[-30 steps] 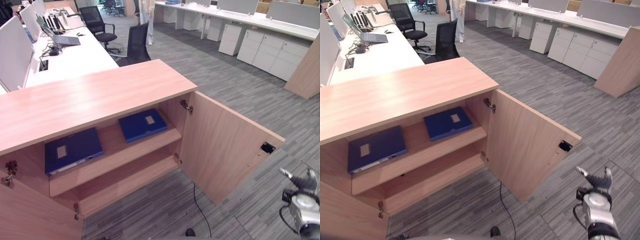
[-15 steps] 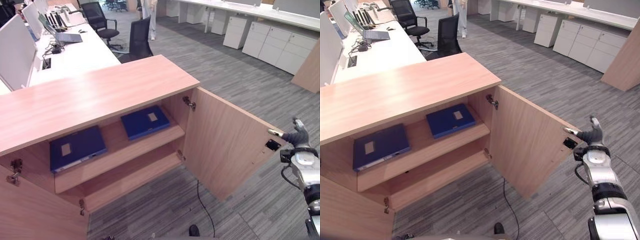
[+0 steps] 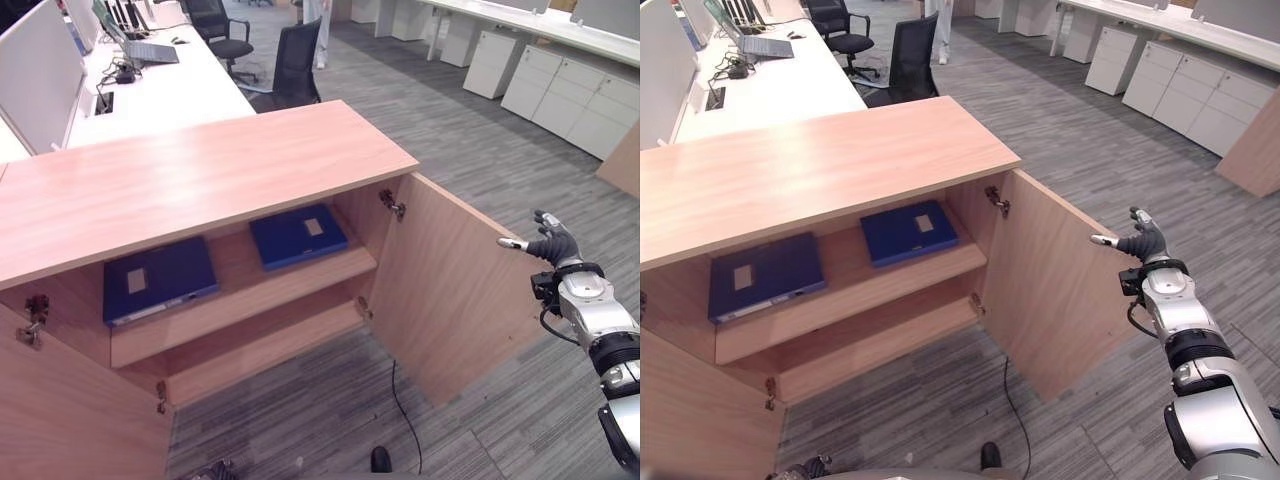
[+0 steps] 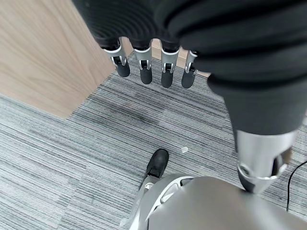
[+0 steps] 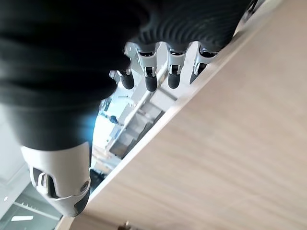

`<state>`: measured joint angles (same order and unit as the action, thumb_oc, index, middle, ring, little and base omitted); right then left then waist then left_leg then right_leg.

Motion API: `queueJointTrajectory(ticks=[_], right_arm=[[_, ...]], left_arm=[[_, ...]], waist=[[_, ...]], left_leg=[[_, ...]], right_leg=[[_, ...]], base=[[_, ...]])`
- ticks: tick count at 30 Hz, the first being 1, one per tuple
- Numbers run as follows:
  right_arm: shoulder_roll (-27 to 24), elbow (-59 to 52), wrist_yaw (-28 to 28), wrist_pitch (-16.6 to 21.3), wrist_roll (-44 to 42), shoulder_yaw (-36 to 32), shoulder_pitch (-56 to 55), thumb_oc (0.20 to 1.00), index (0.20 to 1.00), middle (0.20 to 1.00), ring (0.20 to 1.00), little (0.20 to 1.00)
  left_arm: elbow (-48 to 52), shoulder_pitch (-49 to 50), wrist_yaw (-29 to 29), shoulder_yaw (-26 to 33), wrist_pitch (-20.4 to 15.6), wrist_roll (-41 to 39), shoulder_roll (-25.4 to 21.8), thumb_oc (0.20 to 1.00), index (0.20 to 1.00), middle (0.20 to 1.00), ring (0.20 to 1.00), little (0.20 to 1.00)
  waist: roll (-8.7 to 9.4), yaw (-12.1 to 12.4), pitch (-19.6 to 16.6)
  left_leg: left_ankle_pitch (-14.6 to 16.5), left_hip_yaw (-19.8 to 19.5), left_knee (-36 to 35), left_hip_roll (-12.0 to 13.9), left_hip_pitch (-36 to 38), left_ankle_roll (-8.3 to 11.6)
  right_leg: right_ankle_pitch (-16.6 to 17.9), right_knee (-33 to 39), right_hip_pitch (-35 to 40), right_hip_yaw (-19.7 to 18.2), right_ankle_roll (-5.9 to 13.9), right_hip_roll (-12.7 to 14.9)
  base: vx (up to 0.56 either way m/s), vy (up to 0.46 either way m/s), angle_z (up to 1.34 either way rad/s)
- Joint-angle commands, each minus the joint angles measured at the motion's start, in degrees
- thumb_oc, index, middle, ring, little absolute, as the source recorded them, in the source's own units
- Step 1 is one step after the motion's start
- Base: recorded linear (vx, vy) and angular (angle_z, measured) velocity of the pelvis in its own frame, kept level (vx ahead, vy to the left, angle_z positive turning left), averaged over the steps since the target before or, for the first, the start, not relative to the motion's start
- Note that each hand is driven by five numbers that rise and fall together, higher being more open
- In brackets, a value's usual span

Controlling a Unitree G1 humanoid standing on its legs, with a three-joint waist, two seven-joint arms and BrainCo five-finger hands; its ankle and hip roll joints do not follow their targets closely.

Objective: Put the empty folder in the office cabinet

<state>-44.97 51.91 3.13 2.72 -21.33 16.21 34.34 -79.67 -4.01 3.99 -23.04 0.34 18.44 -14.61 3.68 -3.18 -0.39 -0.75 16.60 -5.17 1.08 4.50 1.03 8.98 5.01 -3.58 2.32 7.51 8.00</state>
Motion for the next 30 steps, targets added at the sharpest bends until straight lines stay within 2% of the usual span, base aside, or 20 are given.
queueJointTrajectory(ticks=[1,4,8,13,17,21,22,23,24,27,28,29,30], right_arm=[[6.03,14.69,-3.86,-3.47,3.74,5.53,3.88,1.0,1.0,1.0,1.0,1.0],[8.45,24.33,-6.13,-6.11,17.22,10.38,6.2,1.0,1.0,1.0,1.0,1.0],[12.09,32.08,-8.79,-9.11,29.9,13.91,6.9,1.0,1.0,1.0,1.0,1.0],[14.91,36.28,-11.63,-10.78,34.79,12.44,3.52,1.0,1.0,1.0,1.0,1.0],[16.65,34.65,-15.45,-10.88,38.01,14.36,0.59,1.0,1.0,1.0,1.0,1.0],[20.06,25.28,-22.29,-9.45,40.75,22.05,-2.92,1.0,1.0,1.0,1.0,1.0],[20.53,21.54,-23.78,-9.06,40.42,23.84,-3.69,1.0,1.0,1.0,1.0,1.0],[20.28,11.05,-27.24,-7.97,38.35,27.97,-5.39,1.0,1.0,1.0,1.0,1.0],[20.07,10.72,-27.38,-8.14,38.3,28.01,-5.48,1.0,1.0,1.0,1.0,1.0],[16.63,-10.55,-33.04,-7.1,28.08,32.71,-7.16,1.0,1.0,1.0,1.0,1.0],[16.3,-11.01,-33.17,-7.37,27.91,32.77,-7.23,1.0,1.0,1.0,1.0,1.0],[14.33,-23.79,-36.74,-7.99,17.38,35.01,-6.96,1.0,1.0,1.0,1.0,1.0],[13.27,-30.3,-37.51,-7.57,10.3,36.11,-6.07,1.0,1.0,1.0,1.0,1.0]], left_arm=[[-2.79,0.53,-1.39,-2.61,0.12,0.8,1.38,1.0,1.0,1.0,1.0,1.0],[-2.4,-0.8,-1.87,-3.55,0.23,1.16,0.76,1.0,1.0,1.0,1.0,1.0],[-2.34,-4.01,-3.13,-4.91,0.94,2.14,-1.02,1.0,1.0,1.0,1.0,1.0],[-2.07,-6.87,-4.95,-5.58,1.44,3.9,-3.67,1.0,1.0,1.0,1.0,1.0],[-0.87,-8.73,-6.33,-6.15,1.47,5.02,-5.4,1.0,1.0,1.0,1.0,1.0],[0.01,-10.42,-7.82,-5.72,1.48,5.72,-6.47,1.0,1.0,1.0,1.0,1.0],[0.3,-10.68,-8.0,-5.55,1.42,5.75,-6.46,1.0,1.0,1.0,1.0,1.0],[1.37,-10.79,-8.15,-5.04,1.14,5.45,-6.36,1.0,1.0,1.0,1.0,1.0],[1.41,-10.73,-8.16,-5.01,1.15,5.46,-6.31,1.0,1.0,1.0,1.0,1.0],[4.71,-9.65,-8.37,-3.82,0.3,4.34,-5.98,1.0,1.0,1.0,1.0,1.0],[4.79,-9.58,-8.39,-3.78,0.32,4.34,-5.92,1.0,1.0,1.0,1.0,1.0],[6.56,-8.23,-8.24,-3.16,-0.29,3.95,-5.68,1.0,1.0,1.0,1.0,1.0],[7.42,-6.85,-7.9,-2.73,-0.9,3.79,-5.56,1.0,1.0,1.0,1.0,1.0]], waist=[[0.48,1.89,-0.41],[0.46,2.39,-0.03],[0.44,2.71,-0.23],[-0.05,3.3,-0.11],[-0.36,3.87,0.06],[-0.61,4.02,0.56],[-0.63,4.0,0.69],[-0.68,3.76,1.02],[-0.76,3.74,1.01],[-0.88,3.27,1.74],[-0.98,3.27,1.72],[-1.06,3.18,2.07],[-1.01,3.26,2.26]], left_leg=[[4.75,-5.54,0.17,-2.18,-2.73,-0.6],[4.68,-6.25,0.17,-2.17,-2.71,-0.66],[4.48,-7.28,0.17,-2.43,-3.03,-0.82],[4.45,-8.56,0.17,-2.97,-3.11,-1.18],[4.44,-9.21,0.17,-3.2,-3.03,-1.33],[4.43,-9.47,0.17,-3.4,-2.77,-1.45],[4.41,-9.45,0.17,-3.43,-2.77,-1.47],[4.46,-9.24,0.17,-3.47,-2.68,-1.45],[4.47,-9.25,0.17,-3.46,-2.65,-1.45],[4.5,-8.87,0.17,-3.42,-2.51,-1.42],[4.51,-8.85,0.17,-3.42,-2.51,-1.42],[4.47,-8.56,0.17,-3.32,-2.35,-1.34],[4.63,-8.39,0.17,-3.2,-2.1,-1.26]], right_leg=[[-3.74,-0.01,-2.46,2.15,2.76,-1.13],[-3.92,-0.01,-2.0,2.61,2.69,-1.13],[-4.03,-0.23,-1.92,2.6,2.48,-0.98],[-4.19,-0.64,-1.71,2.92,2.42,-0.56],[-4.31,-0.61,-1.49,3.23,2.36,-0.33],[-4.57,-0.98,-1.39,3.31,2.2,-0.17],[-4.59,-1.06,-1.42,3.23,2.17,-0.13],[-4.58,-1.29,-1.57,3.06,2.18,-0.05],[-4.6,-1.31,-1.55,3.07,2.18,-0.05],[-4.6,-1.7,-2.11,2.73,2.24,0.03],[-4.62,-1.73,-2.13,2.71,2.24,0.02],[-4.62,-2.0,-2.28,2.76,2.28,0.11],[-4.76,-2.11,-2.12,2.87,2.38,0.14]], base=[[0.0,-0.005,0.06],[0.0,-0.005,0.1],[0.01,0.003,0.14],[0.01,0.011,0.15],[0.0,0.011,0.09],[0.0,0.002,0.02],[0.0,0.0,0.0],[-0.02,0.014,-0.03],[-0.02,0.017,-0.07],[-0.02,0.016,-0.1],[-0.03,0.018,-0.17],[-0.01,0.015,-0.19],[-0.03,0.013,-0.21]])
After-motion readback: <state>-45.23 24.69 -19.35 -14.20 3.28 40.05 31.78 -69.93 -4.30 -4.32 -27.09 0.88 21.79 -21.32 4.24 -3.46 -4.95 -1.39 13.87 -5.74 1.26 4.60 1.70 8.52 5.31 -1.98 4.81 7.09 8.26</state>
